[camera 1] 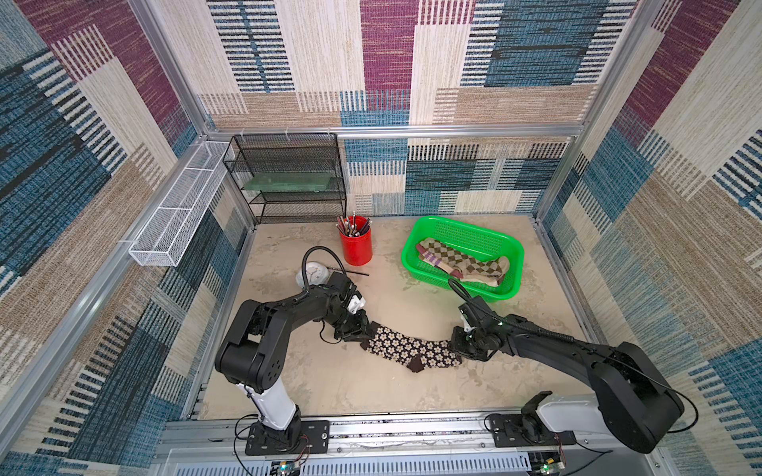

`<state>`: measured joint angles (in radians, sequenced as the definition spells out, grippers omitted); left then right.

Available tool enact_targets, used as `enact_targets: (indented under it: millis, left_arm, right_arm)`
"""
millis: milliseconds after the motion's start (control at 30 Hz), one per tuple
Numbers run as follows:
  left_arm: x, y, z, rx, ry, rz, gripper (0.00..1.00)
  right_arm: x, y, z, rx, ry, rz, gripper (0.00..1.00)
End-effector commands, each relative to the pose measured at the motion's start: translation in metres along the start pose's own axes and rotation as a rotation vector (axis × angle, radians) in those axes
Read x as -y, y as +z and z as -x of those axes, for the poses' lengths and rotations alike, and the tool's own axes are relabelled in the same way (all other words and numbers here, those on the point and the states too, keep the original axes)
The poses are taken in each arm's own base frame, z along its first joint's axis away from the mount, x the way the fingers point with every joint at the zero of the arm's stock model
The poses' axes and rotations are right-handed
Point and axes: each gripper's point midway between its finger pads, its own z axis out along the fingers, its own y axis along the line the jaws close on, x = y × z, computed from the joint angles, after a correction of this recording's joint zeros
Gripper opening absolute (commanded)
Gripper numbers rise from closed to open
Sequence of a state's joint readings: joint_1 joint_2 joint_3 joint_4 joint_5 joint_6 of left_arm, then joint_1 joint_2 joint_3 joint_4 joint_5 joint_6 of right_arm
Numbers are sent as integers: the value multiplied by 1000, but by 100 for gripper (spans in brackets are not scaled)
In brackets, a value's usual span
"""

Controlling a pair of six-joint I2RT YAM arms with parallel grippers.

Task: Place the socks together as a pair
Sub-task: Flatten out the sock, then pick up a pair of socks from the center of the board.

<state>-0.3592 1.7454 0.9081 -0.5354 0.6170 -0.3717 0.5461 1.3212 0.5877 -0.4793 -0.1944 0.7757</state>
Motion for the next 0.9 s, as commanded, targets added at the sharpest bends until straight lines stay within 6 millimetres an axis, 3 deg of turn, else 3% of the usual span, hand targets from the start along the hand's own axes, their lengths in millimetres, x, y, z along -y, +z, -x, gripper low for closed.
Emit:
enact_targets:
  millis: [0, 67, 267, 433, 667, 867]
  left_arm:
    - [-13, -5, -2, 0, -26, 100, 9]
    - [10, -24, 10, 49, 8, 60, 4]
    - [111, -99, 60, 244, 182, -63, 2]
    - [175, -124, 107, 310, 267, -157, 2]
    - [252, -123, 188, 392, 376, -231, 2]
    - [289, -109, 248, 494, 399, -299, 2]
  right_arm:
    - [-10, -13, 8, 31, -2, 25, 8]
    - [-21, -32, 16, 63, -11, 54, 4]
    - [-42, -108, 56, 225, 8, 139, 0]
    - [-43, -158, 109, 424, -6, 186, 0]
    - [-16, -172, 179, 466, 79, 154, 0]
    - [13, -161, 233, 467, 110, 115, 0]
